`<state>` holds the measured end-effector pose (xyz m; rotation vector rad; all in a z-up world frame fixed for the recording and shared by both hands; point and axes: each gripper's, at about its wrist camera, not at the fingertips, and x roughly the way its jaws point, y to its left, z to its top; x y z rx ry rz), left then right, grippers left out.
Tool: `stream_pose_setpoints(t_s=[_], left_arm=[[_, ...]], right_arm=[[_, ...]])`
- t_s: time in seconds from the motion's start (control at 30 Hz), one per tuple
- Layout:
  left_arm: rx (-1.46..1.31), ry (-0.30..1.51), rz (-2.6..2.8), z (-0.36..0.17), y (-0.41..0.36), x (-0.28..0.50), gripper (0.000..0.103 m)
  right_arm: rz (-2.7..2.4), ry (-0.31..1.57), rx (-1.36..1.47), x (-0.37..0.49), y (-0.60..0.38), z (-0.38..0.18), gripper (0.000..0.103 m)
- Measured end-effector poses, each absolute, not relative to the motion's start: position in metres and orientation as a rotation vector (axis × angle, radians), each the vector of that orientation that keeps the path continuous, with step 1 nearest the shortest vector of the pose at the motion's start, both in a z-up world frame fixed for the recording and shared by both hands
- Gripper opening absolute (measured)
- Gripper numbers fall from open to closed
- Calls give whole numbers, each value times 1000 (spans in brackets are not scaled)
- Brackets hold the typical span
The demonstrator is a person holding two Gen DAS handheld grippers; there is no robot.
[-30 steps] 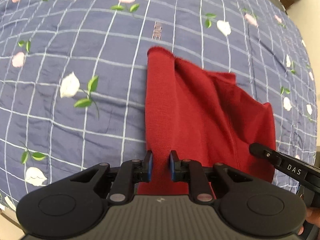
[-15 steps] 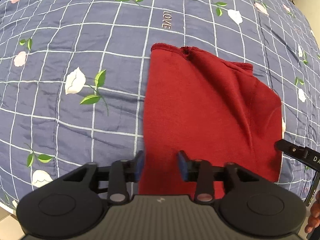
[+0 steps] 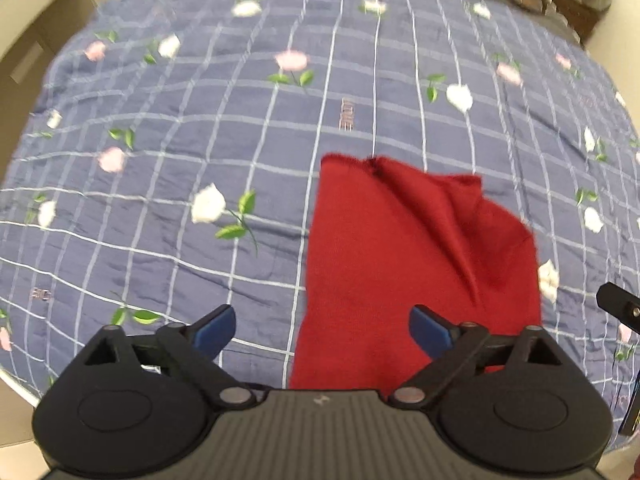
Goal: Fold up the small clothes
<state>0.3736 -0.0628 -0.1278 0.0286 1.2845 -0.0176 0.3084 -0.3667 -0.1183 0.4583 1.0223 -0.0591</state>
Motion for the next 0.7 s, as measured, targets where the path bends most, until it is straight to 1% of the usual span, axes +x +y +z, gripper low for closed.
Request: stream_pose_setpoints(t_s=[0.17,0.33,0.47,0.7], left_arm=[[31,1154,16,-93,-71,339,102],[26,1071,44,-67,-78,299,102],[32,1014,99,-56,-83,261,102],[43,970,129,-48,-85,192,102]], right_arm=[[-24,905,385,284,-361,-80,102],[18,819,345,253,-361,-51,102],[43,792,319,226,-361,-40,102],[69,730,277,175,-362,-21,102]])
